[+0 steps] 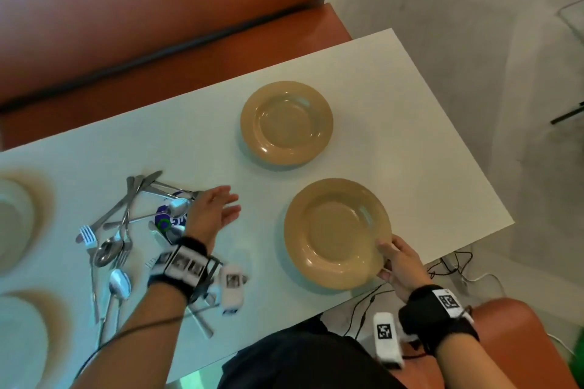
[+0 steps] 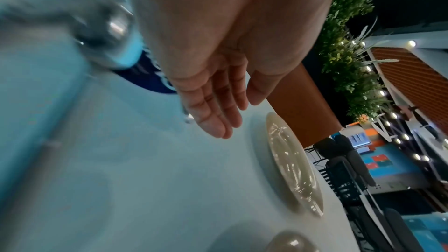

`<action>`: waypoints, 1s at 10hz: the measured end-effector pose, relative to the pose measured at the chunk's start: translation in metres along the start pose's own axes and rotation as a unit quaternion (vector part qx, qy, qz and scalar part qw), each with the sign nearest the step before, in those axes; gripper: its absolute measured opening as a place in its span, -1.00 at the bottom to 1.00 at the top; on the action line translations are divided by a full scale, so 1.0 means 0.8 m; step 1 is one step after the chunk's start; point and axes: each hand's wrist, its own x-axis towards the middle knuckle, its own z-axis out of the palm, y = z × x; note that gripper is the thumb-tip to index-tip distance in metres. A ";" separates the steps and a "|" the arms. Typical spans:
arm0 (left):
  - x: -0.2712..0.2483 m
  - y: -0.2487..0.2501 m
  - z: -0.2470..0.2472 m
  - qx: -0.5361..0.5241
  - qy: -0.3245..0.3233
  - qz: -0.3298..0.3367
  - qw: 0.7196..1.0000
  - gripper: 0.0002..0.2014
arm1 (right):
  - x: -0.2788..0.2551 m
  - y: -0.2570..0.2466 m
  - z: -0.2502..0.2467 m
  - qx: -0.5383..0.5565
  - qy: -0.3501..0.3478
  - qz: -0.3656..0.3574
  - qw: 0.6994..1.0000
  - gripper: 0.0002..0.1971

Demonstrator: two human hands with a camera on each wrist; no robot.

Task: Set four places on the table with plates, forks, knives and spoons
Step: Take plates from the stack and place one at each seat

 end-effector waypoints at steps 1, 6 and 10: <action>-0.060 -0.052 -0.058 0.050 0.024 -0.001 0.998 -0.85 | 0.007 0.002 0.006 0.010 -0.008 0.000 1.000 -0.82; -0.293 -0.354 -0.216 0.145 0.087 -0.130 0.977 -0.92 | 0.014 0.010 0.020 -0.061 -0.013 -0.028 0.998 -0.89; -0.311 -0.371 -0.247 0.275 0.204 -0.071 0.937 -0.67 | -0.010 0.051 -0.008 -0.103 -0.104 -0.016 0.989 -0.75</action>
